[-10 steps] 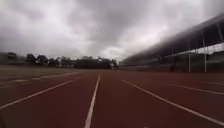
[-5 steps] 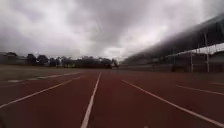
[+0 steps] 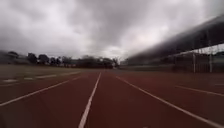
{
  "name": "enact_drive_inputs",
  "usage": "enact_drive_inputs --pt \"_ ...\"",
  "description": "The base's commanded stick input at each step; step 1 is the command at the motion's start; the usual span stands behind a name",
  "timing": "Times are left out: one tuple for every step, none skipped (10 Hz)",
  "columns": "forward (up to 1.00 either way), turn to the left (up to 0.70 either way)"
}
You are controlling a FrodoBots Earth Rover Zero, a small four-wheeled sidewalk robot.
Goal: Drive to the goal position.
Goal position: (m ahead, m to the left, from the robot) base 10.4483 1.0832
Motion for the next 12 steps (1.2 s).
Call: enact_drive_inputs --pt "0.7 0.0" --pt "0.7 0.0" --pt "0.7 0.0" --pt "0.7 0.0" --pt "0.7 0.0" --pt "0.7 0.0" --pt "0.7 0.0" --pt "0.7 0.0" --pt "0.7 0.0" --pt "0.7 0.0" --pt "0.7 0.0" --pt "0.7 0.0"
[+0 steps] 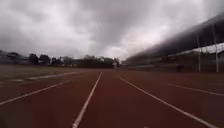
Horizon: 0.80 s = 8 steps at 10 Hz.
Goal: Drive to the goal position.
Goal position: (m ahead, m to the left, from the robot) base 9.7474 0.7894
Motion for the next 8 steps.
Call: enact_drive_inputs --pt "0.7 0.0" --pt "0.7 0.0" --pt "0.7 0.0" --pt "0.7 0.0" --pt "0.7 0.0" --pt "0.7 0.0" --pt "0.7 0.0" --pt "0.7 0.0"
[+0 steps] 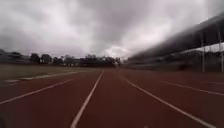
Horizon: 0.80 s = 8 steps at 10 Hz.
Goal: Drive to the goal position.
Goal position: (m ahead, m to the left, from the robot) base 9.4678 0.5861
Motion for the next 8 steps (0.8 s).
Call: enact_drive_inputs --pt "0.7 0.0" --pt "0.7 0.0" --pt "0.7 0.0" --pt "0.7 0.0" --pt "0.7 0.0" --pt "0.7 0.0" --pt "0.7 0.0" --pt "0.7 0.0"
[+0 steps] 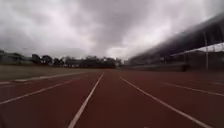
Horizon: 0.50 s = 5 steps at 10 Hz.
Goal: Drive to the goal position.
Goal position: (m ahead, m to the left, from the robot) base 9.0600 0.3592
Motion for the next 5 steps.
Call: enact_drive_inputs --pt "0.7 0.0" --pt "0.7 0.0" --pt "0.7 0.0" --pt "0.7 0.0" --pt "0.7 0.0"
